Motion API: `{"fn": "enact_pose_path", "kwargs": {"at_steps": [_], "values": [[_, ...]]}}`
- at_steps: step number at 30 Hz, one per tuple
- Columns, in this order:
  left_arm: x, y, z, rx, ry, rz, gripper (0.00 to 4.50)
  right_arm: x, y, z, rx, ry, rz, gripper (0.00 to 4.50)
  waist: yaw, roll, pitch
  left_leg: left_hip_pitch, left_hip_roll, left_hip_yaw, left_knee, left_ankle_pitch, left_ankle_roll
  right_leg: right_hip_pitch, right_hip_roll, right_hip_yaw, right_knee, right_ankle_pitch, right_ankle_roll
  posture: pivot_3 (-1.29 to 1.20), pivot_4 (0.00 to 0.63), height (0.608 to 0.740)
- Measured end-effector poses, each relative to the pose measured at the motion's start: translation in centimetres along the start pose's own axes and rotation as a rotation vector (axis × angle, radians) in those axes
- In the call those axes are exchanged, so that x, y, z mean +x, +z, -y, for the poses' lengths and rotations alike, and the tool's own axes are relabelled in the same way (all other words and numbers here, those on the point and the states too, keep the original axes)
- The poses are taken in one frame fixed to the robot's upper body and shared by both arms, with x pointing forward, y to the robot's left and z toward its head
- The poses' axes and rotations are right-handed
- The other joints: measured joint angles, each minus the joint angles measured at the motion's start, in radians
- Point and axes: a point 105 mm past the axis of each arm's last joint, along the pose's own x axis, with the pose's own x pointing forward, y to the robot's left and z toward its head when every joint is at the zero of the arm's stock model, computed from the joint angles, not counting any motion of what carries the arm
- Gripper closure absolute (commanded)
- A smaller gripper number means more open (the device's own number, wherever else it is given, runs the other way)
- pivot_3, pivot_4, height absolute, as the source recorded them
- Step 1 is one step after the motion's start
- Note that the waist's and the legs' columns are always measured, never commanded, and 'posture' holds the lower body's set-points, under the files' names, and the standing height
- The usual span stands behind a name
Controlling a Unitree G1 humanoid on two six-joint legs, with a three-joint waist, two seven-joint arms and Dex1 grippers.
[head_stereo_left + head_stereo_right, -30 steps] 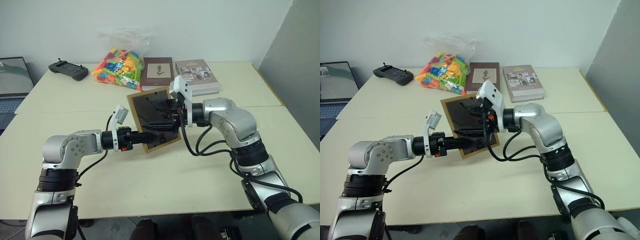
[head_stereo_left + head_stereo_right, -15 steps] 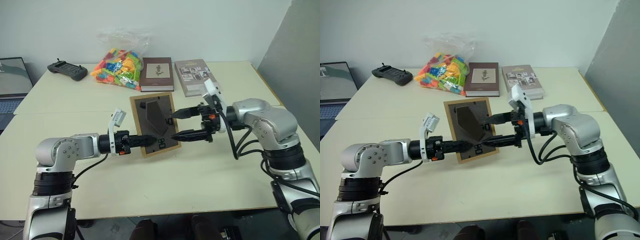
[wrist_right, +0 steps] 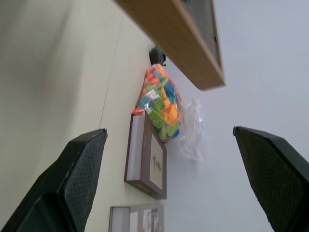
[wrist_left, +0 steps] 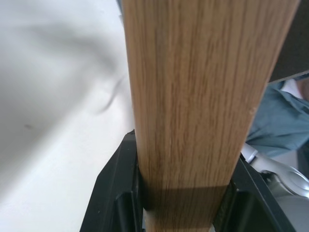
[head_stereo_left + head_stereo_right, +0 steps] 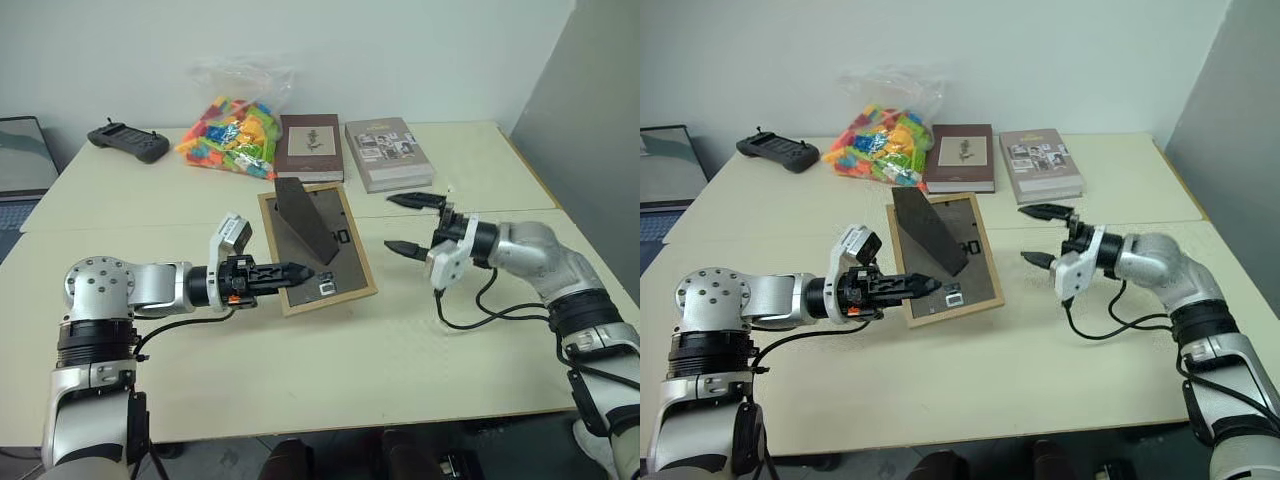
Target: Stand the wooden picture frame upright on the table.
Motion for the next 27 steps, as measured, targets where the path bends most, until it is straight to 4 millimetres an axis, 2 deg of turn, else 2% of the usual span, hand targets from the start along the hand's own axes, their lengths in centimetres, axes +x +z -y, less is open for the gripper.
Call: {"fn": "enact_pose_path", "kwargs": {"at_steps": [3, 7, 11, 19, 22, 24, 25, 27], "values": [[0.6, -1.0, 0.5, -0.027, -0.036, -0.033, 3.21, 2.3, 1.4, 1.2, -0.097, -0.114, 0.094, 0.05, -0.003, 0.0, 0.0, 0.001, 0.0, -0.001, 0.0, 0.001, -0.001, -0.001, 0.0, 0.0, 0.001, 0.0, -0.001, 0.0, 0.15, 0.74], [0.5, -1.9, 0.6, -0.048, -0.025, -0.028, 3.21, 3.2, 1.8, 2.6, -0.186, -0.197, 0.135, 0.05, 0.003, 0.0, 0.0, 0.0, -0.001, 0.0, -0.001, 0.001, -0.001, -0.001, 0.0, 0.001, 0.001, 0.0, -0.001, 0.0, 0.15, 0.74], [0.6, -2.0, 0.9, -0.033, -0.027, -0.011, 3.21, 3.7, 2.8, 2.2, -0.207, -0.206, 0.211, 0.85, 0.011, -0.001, 0.0, 0.0, -0.002, -0.001, -0.001, 0.001, -0.001, 0.001, 0.0, 0.0, 0.0, 0.0, -0.001, 0.0, 0.15, 0.74], [0.8, -2.9, 0.9, -0.029, -0.03, -0.02, 3.21, 3.7, 3.1, 0.8, -0.245, -0.143, 0.258, 2.93, 0.004, -0.001, 0.0, 0.001, -0.001, -0.001, -0.001, 0.001, -0.001, 0.001, 0.001, 0.0, 0.0, -0.001, -0.001, 0.0, 0.15, 0.74], [0.9, -2.9, 0.9, -0.032, -0.039, -0.005, 3.21, 4.0, 2.9, 1.1, -0.271, -0.126, 0.259, 3.14, 0.004, -0.001, 0.0, 0.001, -0.001, -0.001, -0.001, 0.001, -0.001, 0.001, 0.001, 0.0, 0.0, 0.0, -0.001, 0.0, 0.15, 0.74], [1.0, -2.8, 0.9, -0.023, -0.033, 0.005, 2.52, 4.1, 2.8, 1.2, -0.275, -0.122, 0.26, 3.14, 0.004, -0.001, 0.0, 0.001, -0.001, -0.001, -0.001, 0.001, -0.001, 0.001, 0.001, 0.001, 0.0, -0.001, -0.001, 0.0, 0.15, 0.74], [1.1, -2.6, 0.9, -0.015, -0.024, 0.013, 2.5, 4.0, 2.7, 1.1, -0.271, -0.118, 0.255, 3.14, 0.005, -0.001, 0.0, 0.001, -0.001, -0.001, -0.001, 0.001, -0.001, 0.001, 0.001, 0.0, 0.0, 0.0, -0.001, 0.0, 0.15, 0.74], [1.3, -2.4, 0.9, 0.01, 0.006, 0.03, 2.07, 3.9, 2.6, 0.9, -0.257, -0.111, 0.251, 3.2, 0.007, -0.001, 0.0, 0.001, -0.001, 0.0, -0.001, 0.0, -0.001, 0.002, 0.0, 0.0, 0.0, 0.0, -0.001, 0.0, 0.15, 0.74]]}}
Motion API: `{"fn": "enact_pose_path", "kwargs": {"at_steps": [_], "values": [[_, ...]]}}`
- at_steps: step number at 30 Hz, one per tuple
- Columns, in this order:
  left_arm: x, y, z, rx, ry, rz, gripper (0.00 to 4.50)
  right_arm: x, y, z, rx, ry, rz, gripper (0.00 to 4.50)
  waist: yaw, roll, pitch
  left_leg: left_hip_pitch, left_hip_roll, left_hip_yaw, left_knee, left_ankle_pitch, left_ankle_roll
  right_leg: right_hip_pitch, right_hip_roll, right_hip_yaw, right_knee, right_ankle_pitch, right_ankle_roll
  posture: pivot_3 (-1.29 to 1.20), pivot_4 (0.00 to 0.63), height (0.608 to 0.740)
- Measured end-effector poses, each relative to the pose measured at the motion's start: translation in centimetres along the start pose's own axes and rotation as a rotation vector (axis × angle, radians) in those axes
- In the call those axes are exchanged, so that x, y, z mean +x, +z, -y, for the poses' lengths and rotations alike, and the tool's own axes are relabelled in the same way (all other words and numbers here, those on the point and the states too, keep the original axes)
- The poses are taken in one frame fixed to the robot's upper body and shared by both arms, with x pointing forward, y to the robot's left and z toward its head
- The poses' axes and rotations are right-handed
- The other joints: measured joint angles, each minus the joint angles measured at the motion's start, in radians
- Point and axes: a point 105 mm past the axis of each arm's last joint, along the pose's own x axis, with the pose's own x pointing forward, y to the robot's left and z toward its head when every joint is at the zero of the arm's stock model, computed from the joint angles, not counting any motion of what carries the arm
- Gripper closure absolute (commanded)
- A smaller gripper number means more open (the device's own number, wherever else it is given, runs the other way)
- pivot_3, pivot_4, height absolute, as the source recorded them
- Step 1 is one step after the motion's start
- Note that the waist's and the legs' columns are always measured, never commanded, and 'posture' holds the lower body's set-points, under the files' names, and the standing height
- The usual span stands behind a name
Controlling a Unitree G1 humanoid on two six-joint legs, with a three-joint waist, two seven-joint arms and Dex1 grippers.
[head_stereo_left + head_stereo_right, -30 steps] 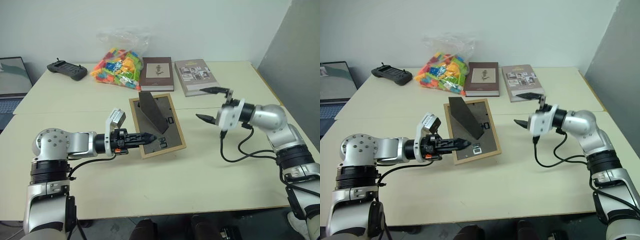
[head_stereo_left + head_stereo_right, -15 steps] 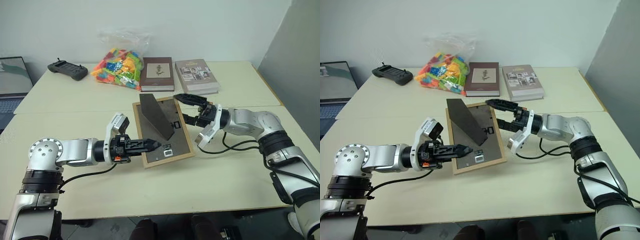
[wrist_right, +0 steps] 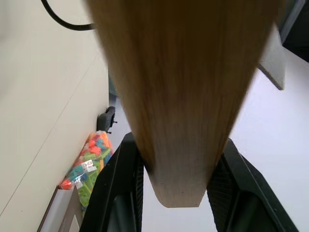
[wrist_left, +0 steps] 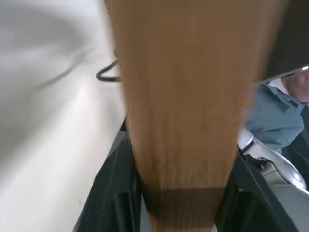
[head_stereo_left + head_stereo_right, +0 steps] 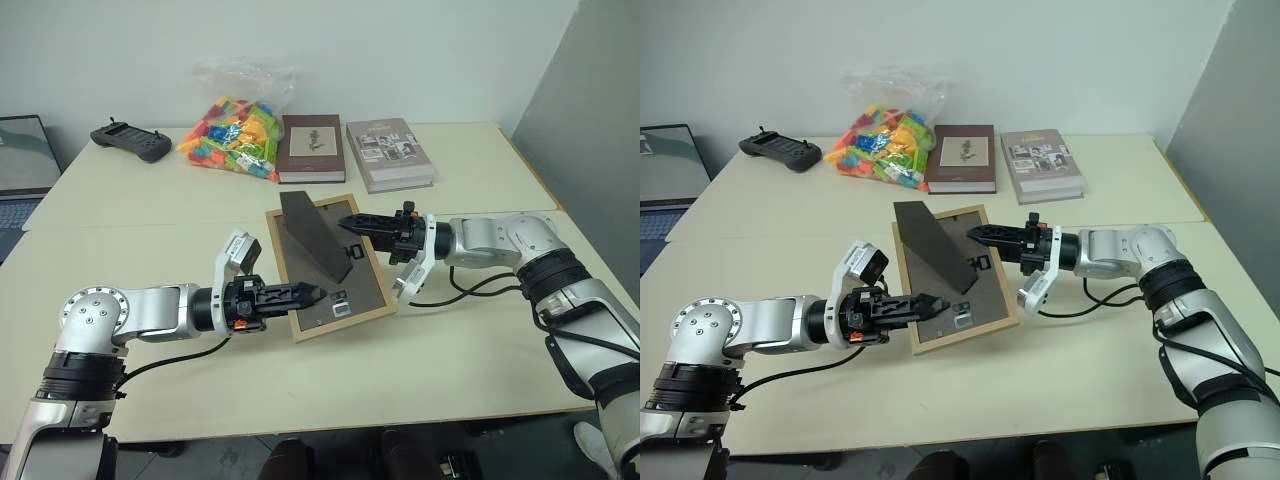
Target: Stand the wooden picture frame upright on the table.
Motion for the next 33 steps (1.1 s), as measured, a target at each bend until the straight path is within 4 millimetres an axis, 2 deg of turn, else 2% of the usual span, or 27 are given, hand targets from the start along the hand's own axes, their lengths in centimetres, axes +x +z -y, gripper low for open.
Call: {"fn": "enact_pose_path", "kwargs": {"at_steps": [3, 5, 7, 10, 14, 15, 16, 18, 21, 24, 26, 29, 33], "values": [[-0.1, 1.2, -0.4, 0.017, 0.055, 0.056, 1.46, -0.4, -0.1, -0.3, 0.033, 0.011, -0.012, 3.2, 0.001, 0.0, 0.0, 0.0, 0.0, 0.0, 0.0, 0.0, 0.0, 0.0, 0.0, 0.0, 0.0, 0.0, 0.0, 0.0, 0.15, 0.74], [-0.5, 3.0, 0.0, 0.06, 0.086, 0.127, 1.07, -1.3, -0.5, -0.3, 0.054, 0.01, -0.038, 3.2, 0.002, -0.001, 0.0, -0.001, 0.0, 0.0, 0.0, 0.0, 0.0, 0.0, 0.0, -0.001, 0.0, 0.0, 0.0, 0.0, 0.15, 0.74], [-1.4, 5.2, 1.4, 0.138, 0.105, 0.22, 0.66, -2.5, -1.2, -0.4, 0.088, 0.024, -0.087, 3.2, 0.001, -0.001, 0.001, 0.0, 0.0, 0.001, 0.0, 0.0, 0.0, 0.001, 0.0, -0.001, -0.001, 0.0, 0.0, 0.0, 0.15, 0.74], [-2.7, 6.3, 3.1, 0.265, 0.166, 0.302, 0.02, -4.0, -2.6, -1.4, 0.231, 0.04, -0.204, 3.21, -0.004, -0.002, 0.001, 0.001, 0.001, 0.002, 0.0, 0.0, 0.0, 0.002, 0.0, 0.0, -0.002, 0.0, 0.0, 0.0, 0.15, 0.74], [-3.4, 4.9, 1.8, 0.435, 0.396, 0.294, 0.0, -4.0, -3.7, -4.8, 0.69, 0.018, -0.411, 3.21, -0.022, -0.002, 0.001, 0.005, 0.004, 0.003, -0.001, 0.0, 0.001, 0.006, 0.0, 0.001, -0.003, 0.0, -0.001, 0.0, 0.15, 0.74], [-3.6, 4.4, 0.8, 0.495, 0.494, 0.297, 0.0, -3.6, -4.1, -5.8, 0.887, 0.011, -0.457, 3.21, -0.026, -0.002, 0.001, 0.005, 0.005, 0.003, -0.001, -0.001, 0.002, 0.006, 0.0, 0.0, -0.002, 0.0, -0.001, 0.0, 0.15, 0.74], [-3.9, 3.7, -0.5, 0.573, 0.619, 0.291, 0.0, -3.2, -4.5, -6.6, 1.159, -0.016, -0.488, 3.21, -0.028, 0.0, 0.002, 0.006, 0.005, 0.003, -0.001, -0.001, 0.002, 0.006, 0.0, 0.001, -0.001, 0.0, -0.001, 0.0, 0.15, 0.74], [-3.8, 3.2, -1.4, 0.651, 0.705, 0.289, 0.0, -3.0, -4.7, -6.6, 1.405, -0.037, -0.471, 3.21, -0.015, 0.002, 0.003, 0.003, 0.004, 0.001, -0.002, -0.003, 0.005, 0.004, 0.0, -0.002, -0.001, 0.0, -0.001, 0.0, 0.15, 0.74], [-2.8, 3.9, -0.5, 0.758, 0.702, 0.405, 0.0, -1.8, -5.1, -5.6, 1.705, -0.097, -0.415, 3.21, 0.006, 0.001, 0.003, 0.002, 0.004, -0.001, -0.002, -0.003, 0.005, 0.003, 0.0, -0.004, -0.002, 0.0, -0.001, 0.0, 0.15, 0.74], [-2.0, 3.9, -0.1, 0.904, 0.746, 0.399, 0.0, 0.3, -4.5, -5.1, 1.875, -0.063, -0.33, 3.21, 0.019, 0.002, 0.002, 0.002, 0.002, 0.0, -0.002, -0.003, 0.005, 0.003, -0.001, -0.003, -0.001, 0.0, -0.001, 0.0, 0.15, 0.74], [-1.5, 3.5, -0.5, 0.909, 0.738, 0.411, 0.0, 0.8, -3.7, -6.0, 1.963, -0.027, -0.316, 3.21, 0.029, 0.002, 0.002, 0.002, 0.001, 0.0, -0.002, -0.003, 0.006, 0.003, -0.001, -0.003, -0.002, 0.0, -0.001, 0.0, 0.15, 0.74], [-1.3, 2.3, -1.8, 0.89, 0.745, 0.379, 0.0, 0.7, -2.8, -8.1, 2.049, 0.032, -0.359, 3.21, 0.031, 0.002, 0.002, 0.0, 0.001, 0.0, -0.001, -0.003, 0.006, 0.003, -0.001, -0.003, -0.002, 0.0, -0.001, 0.0, 0.15, 0.74], [-1.4, 2.4, -1.9, 0.927, 0.755, 0.379, 0.0, 0.1, -2.2, -9.8, 2.058, 0.098, -0.414, 3.21, 0.028, 0.002, 0.002, 0.0, 0.001, 0.0, -0.001, -0.003, 0.006, 0.002, -0.001, -0.003, -0.001, 0.0, -0.001, 0.0, 0.15, 0.74]]}}
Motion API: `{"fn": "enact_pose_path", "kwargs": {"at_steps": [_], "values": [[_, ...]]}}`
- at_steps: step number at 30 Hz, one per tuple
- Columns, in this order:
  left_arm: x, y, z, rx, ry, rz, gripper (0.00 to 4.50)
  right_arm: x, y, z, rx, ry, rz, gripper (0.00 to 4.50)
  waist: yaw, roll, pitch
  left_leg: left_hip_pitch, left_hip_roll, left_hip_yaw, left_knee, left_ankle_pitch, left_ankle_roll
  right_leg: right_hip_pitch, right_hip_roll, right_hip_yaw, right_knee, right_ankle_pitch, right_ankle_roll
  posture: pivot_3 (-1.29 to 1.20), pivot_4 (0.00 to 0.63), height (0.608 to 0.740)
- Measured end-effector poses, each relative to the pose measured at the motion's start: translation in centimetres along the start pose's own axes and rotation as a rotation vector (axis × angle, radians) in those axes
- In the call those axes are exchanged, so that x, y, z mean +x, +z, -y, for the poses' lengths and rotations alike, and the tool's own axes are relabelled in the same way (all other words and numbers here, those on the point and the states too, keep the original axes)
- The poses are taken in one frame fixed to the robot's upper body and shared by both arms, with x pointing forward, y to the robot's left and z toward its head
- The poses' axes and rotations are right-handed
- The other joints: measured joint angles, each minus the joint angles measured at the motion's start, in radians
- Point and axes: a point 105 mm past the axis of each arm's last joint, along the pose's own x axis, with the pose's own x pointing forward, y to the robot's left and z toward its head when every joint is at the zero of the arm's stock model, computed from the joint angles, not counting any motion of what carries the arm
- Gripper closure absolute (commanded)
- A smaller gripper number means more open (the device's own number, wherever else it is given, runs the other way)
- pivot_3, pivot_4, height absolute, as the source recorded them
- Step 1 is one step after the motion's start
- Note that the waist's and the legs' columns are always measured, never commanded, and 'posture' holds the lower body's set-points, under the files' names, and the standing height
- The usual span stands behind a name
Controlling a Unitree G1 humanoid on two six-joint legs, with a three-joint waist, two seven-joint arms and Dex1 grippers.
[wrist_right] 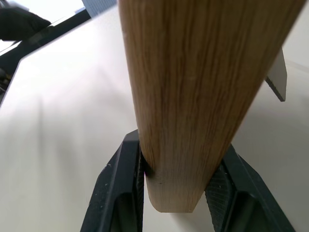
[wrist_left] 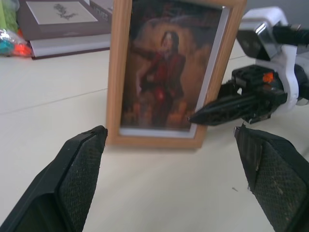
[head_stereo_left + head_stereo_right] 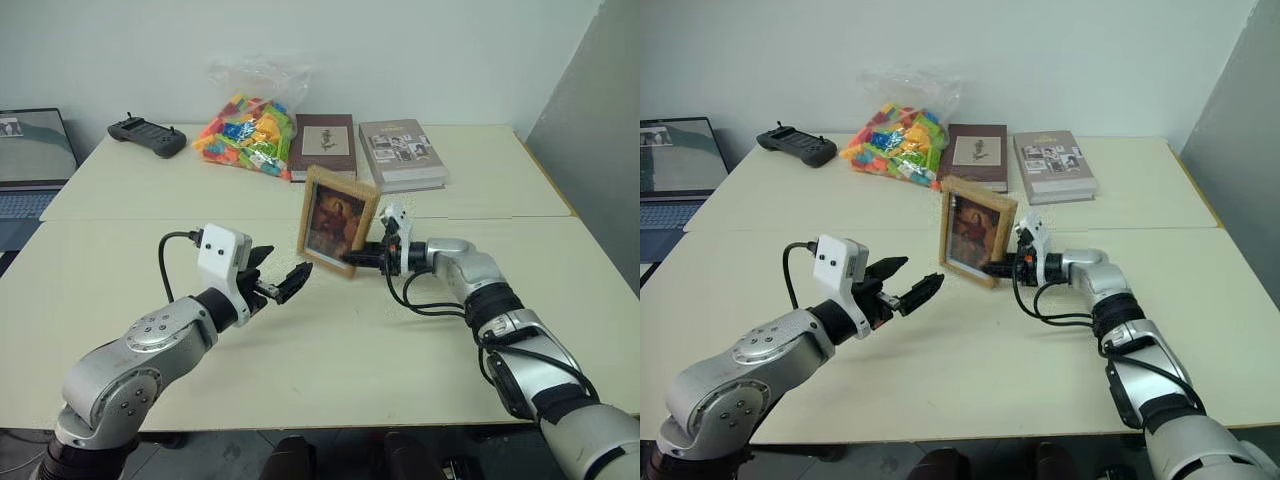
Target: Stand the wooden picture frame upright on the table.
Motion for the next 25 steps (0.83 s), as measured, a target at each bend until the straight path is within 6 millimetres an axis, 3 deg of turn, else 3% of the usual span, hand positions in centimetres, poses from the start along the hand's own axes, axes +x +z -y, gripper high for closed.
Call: {"fn": "enact_pose_path", "kwargs": {"at_steps": [2, 4, 6, 14, 16, 21, 25], "values": [[0.0, -0.3, -0.1, 0.046, 0.002, -0.012, 0.0, 0.0, 0.0, 0.0, -0.01, 0.006, -0.005, 3.21, -0.001, 0.0, 0.0, 0.0, 0.0, 0.0, 0.0, 0.0, 0.0, 0.0, 0.0, 0.0, 0.0, 0.0, 0.0, 0.0, 0.15, 0.74], [-0.1, -1.1, -0.1, 0.079, -0.005, -0.039, 0.0, 0.0, -0.1, 0.0, -0.023, 0.006, -0.005, 2.5, -0.002, 0.0, 0.0, 0.001, 0.0, 0.0, 0.0, 0.0, 0.0, 0.0, 0.0, 0.0, 0.0, 0.0, 0.0, 0.0, 0.15, 0.74], [-0.1, -1.8, 0.1, 0.078, -0.016, -0.055, 0.0, -0.2, -0.3, 0.3, -0.033, -0.012, -0.014, 2.09, 0.0, 0.0, 0.0, 0.0, 0.0, 0.0, 0.0, 0.0, 0.0, 0.0, 0.0, 0.0, 0.0, 0.0, 0.0, 0.0, 0.15, 0.74], [0.7, -1.5, -0.3, 0.097, -0.032, -0.042, 0.0, -1.3, -1.9, 0.9, -0.095, -0.059, -0.038, 0.16, 0.0, 0.0, 0.0, 0.0, 0.0, 0.0, 0.0, 0.0, 0.0, 0.0, 0.0, 0.0, 0.0, 0.0, 0.0, 0.0, 0.15, 0.74], [0.8, -1.6, -0.5, 0.094, -0.039, -0.048, 0.0, -2.2, -2.3, 1.1, -0.109, -0.077, -0.048, 0.07, 0.001, 0.0, 0.0, 0.0, 0.0, 0.0, 0.0, 0.0, 0.0, 0.0, 0.0, 0.0, 0.0, 0.0, 0.0, 0.0, 0.15, 0.74], [0.3, -1.5, -2.2, 0.063, -0.079, -0.1, 0.0, -7.2, -2.6, 1.6, -0.216, -0.191, -0.107, 0.07, 0.001, 0.0, 0.0, 0.0, 0.0, -0.001, 0.0, 0.0, 0.0, 0.0, 0.0, -0.001, 0.0, 0.0, 0.0, 0.0, 0.15, 0.74], [-1.0, 0.0, -4.9, 0.114, -0.092, -0.142, 0.0, -10.4, 1.1, -0.3, -0.265, -0.222, -0.071, 0.07, -0.006, 0.001, 0.0, 0.001, 0.0, -0.002, -0.001, 0.0, 0.001, 0.0, 0.001, 0.0, 0.001, 0.0, 0.0, 0.0, 0.15, 0.74]]}}
